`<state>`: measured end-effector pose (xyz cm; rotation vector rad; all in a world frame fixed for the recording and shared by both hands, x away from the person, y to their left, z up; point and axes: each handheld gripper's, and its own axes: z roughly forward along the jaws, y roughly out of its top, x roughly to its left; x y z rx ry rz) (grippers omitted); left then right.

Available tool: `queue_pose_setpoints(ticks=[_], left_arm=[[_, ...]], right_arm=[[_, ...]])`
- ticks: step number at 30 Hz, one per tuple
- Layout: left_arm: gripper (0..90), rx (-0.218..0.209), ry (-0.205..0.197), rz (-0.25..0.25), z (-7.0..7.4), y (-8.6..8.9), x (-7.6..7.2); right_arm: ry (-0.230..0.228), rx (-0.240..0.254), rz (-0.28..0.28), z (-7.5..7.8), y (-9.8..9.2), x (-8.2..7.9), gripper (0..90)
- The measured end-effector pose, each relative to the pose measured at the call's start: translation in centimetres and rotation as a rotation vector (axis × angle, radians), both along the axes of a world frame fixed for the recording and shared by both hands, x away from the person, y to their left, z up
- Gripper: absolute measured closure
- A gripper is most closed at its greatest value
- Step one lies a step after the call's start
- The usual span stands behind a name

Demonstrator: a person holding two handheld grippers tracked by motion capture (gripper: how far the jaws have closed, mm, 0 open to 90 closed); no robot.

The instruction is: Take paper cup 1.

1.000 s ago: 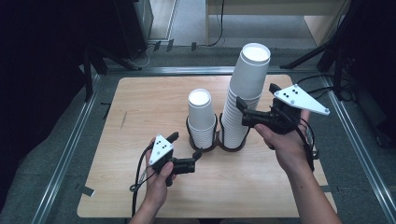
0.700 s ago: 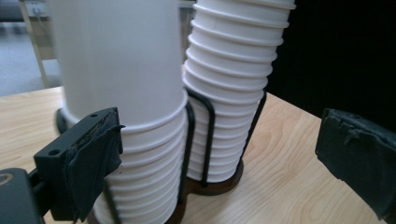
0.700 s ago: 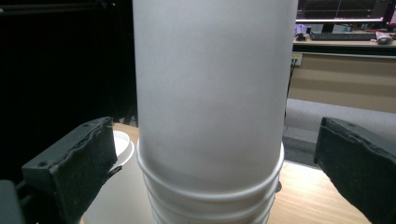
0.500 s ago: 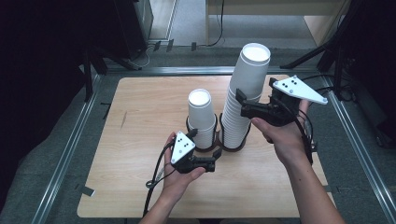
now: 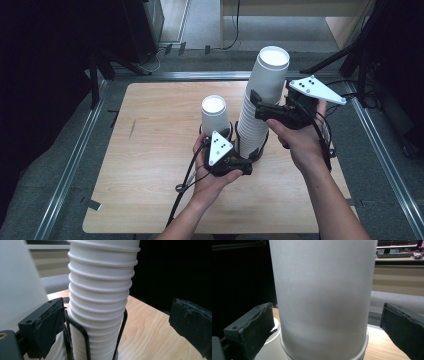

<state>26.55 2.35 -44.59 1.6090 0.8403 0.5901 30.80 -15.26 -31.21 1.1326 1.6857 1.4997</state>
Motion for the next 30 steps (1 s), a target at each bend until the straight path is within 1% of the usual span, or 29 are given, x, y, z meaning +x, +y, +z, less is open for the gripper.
queue_pose_setpoints(ticks=[1,3,6,7,11,13,17,18,19,20,21,22,24,26,29,30], left_arm=[[0.6,0.006,-0.001,0.007,0.0,-0.5,0.3],[0.6,0.006,0.0,0.01,0.1,-0.9,0.6],[0.6,-0.007,0.003,0.014,0.1,-1.8,1.4],[0.7,-0.007,0.003,0.014,0.1,-1.8,1.4],[0.7,-0.012,-0.008,0.047,0.3,-2.3,2.1],[0.7,-0.005,-0.021,0.062,0.4,-2.5,2.3],[0.7,-0.001,-0.034,0.074,0.5,-3.0,2.6],[0.6,0.001,-0.035,0.079,0.6,-3.1,2.6],[0.6,0.002,-0.037,0.086,0.6,-3.2,2.7],[0.6,0.007,-0.037,0.095,0.6,-3.3,2.8],[0.7,0.011,-0.024,0.101,0.6,-3.4,3.0],[0.7,0.011,-0.024,0.101,0.6,-3.4,3.0],[0.7,0.018,-0.027,0.106,0.6,-3.5,3.0],[0.7,0.039,-0.035,0.112,0.5,-3.6,3.1],[0.7,0.044,-0.037,0.115,0.5,-3.7,3.1],[3.2,0.049,-0.038,0.133,0.5,-3.7,3.1]], right_arm=[[0.001,0.0,0.001,0.0,0.1,0.0,0.0],[-0.002,0.004,0.003,0.1,0.2,0.2,0.0],[0.003,0.008,0.004,0.1,0.2,0.4,0.0],[0.006,0.009,0.004,0.2,0.2,0.5,0.2],[0.006,0.011,0.003,0.2,0.3,0.6,1.6],[0.006,0.008,0.005,0.1,0.3,0.8,1.9],[0.009,0.005,0.009,0.1,0.4,1.0,5.2],[-0.001,-0.002,0.01,0.2,0.5,1.0,6.7],[-0.001,-0.002,0.01,0.2,0.5,1.0,6.7],[-0.003,0.0,0.01,0.2,0.6,1.0,7.7],[-0.01,-0.001,0.009,0.3,0.6,1.0,9.2],[-0.01,-0.001,0.009,0.3,0.6,1.0,9.2],[-0.016,-0.004,0.004,0.4,0.7,1.0,10.2],[-0.021,-0.005,0.002,0.4,0.8,1.0,10.9],[-0.026,-0.011,0.002,0.4,0.8,0.9,11.3],[-0.033,-0.017,0.001,0.5,0.8,0.9,11.6]])
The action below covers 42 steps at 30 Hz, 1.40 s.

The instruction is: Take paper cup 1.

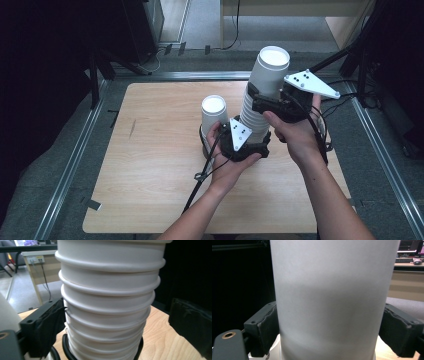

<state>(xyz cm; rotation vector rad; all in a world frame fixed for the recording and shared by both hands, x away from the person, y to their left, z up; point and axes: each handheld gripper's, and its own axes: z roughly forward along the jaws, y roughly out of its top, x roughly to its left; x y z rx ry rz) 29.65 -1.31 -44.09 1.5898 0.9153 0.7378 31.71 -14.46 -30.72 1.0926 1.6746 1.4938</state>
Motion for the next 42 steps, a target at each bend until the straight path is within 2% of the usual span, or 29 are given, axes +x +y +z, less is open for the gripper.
queue_pose_setpoints(ticks=[9,21,25,28,42], left_arm=[[11.8,-0.006,-0.001,0.023,0.1,0.2,0.1],[12.5,-0.007,0.002,0.017,0.1,0.3,0.1],[12.7,-0.008,0.002,0.016,0.1,0.3,0.0],[12.8,-0.008,0.002,0.015,0.1,0.3,0.0],[13.1,-0.005,0.001,0.013,0.1,0.4,0.0]], right_arm=[[-0.013,0.015,-0.003,0.7,0.0,0.0,11.8],[-0.042,0.019,-0.007,2.1,0.0,-0.2,12.8],[-0.071,0.005,-0.014,2.5,0.1,-0.5,13.5],[-0.083,0.026,-0.022,3.0,0.1,-0.7,14.0],[-0.127,0.028,-0.033,4.8,0.2,-1.4,14.3]])
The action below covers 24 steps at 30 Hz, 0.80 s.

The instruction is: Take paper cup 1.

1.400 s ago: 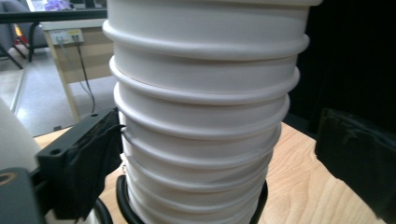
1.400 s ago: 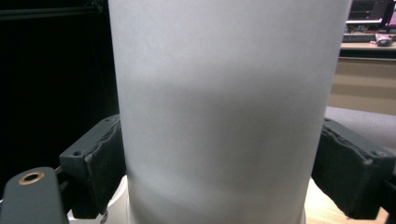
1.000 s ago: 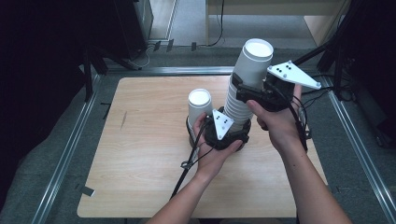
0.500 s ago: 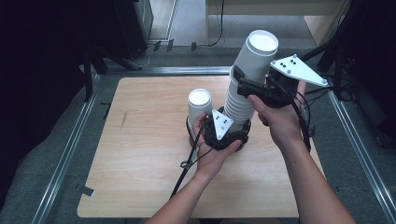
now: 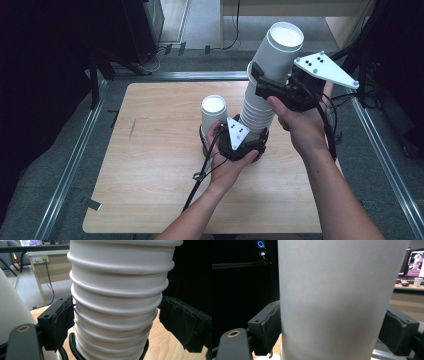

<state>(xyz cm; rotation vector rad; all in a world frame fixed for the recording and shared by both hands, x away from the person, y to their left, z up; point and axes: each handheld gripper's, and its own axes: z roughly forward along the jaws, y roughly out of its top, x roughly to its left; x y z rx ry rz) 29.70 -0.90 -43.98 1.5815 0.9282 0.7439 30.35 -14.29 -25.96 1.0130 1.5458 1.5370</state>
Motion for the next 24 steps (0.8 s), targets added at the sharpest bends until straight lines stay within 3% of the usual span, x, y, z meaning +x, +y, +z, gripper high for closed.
queue_pose_setpoints(ticks=[24], left_arm=[[13.3,0.002,0.001,-0.003,0.0,0.0,0.0]], right_arm=[[-0.067,0.049,-0.037,2.0,-2.5,-1.7,14.4]])
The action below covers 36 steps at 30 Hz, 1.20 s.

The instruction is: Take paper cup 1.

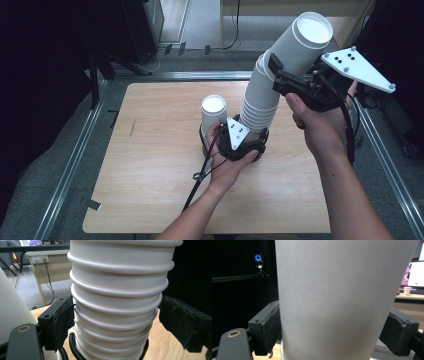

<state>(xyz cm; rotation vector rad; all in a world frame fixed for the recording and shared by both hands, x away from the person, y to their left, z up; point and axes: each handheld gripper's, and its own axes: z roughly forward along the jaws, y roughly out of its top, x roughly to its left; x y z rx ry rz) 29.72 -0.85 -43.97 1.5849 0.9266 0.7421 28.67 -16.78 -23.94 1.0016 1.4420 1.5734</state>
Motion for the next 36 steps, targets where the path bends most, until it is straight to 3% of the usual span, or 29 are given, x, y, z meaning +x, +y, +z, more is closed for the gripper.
queue_pose_setpoints(ticks=[10,18,29,36], left_arm=[[13.5,0.003,0.001,-0.003,0.0,0.1,0.0],[14.6,0.008,-0.006,-0.008,0.0,0.2,-0.1],[12.3,0.01,-0.007,-0.062,-0.3,0.7,-1.1],[7.9,-0.003,-0.016,-0.083,-0.4,1.8,-2.4]], right_arm=[[-0.01,0.008,-0.036,0.2,-1.6,-0.5,14.4],[-0.006,0.009,-0.065,-0.6,-3.2,-1.0,14.4],[-0.002,-0.032,-0.105,-2.7,-4.4,-2.0,14.4],[0.025,-0.036,-0.098,-5.1,-5.0,-2.6,14.6]])
